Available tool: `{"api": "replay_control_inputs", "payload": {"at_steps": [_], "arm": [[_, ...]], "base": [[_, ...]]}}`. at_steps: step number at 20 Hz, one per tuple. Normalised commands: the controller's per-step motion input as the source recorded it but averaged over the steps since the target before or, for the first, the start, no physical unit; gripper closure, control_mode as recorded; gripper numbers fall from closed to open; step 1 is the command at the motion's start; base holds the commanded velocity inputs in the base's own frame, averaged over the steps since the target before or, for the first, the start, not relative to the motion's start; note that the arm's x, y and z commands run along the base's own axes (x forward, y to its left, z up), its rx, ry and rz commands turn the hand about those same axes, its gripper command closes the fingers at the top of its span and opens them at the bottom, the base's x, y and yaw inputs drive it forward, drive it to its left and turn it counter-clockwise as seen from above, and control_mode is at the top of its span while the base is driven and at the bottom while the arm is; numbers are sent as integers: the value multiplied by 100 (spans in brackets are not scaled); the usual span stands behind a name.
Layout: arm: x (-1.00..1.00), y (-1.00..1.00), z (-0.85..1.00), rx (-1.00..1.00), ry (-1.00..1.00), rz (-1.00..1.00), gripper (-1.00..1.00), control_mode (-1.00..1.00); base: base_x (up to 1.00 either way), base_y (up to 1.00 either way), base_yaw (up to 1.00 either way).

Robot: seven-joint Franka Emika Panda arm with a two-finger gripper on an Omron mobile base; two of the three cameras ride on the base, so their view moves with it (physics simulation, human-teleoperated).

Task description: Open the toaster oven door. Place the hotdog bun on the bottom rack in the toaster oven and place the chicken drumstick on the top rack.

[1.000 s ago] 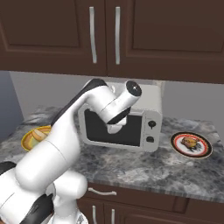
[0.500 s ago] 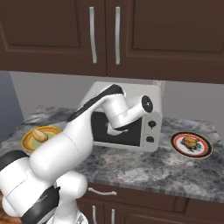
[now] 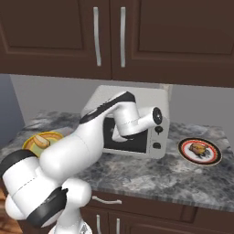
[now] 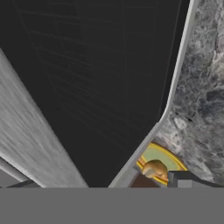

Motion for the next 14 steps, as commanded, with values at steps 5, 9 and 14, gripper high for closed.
{"api": "replay_control_inputs", "payload": {"at_steps": [5,9,14], "arm": [[12,0,-7,0,4,0,-100,-100],[3,0,-24,0,2,0,-100,-100],[-5,0,-40,0,6,0,-100,-100]], "base": [[0,0,0],[0,0,0],[0,0,0]]}}
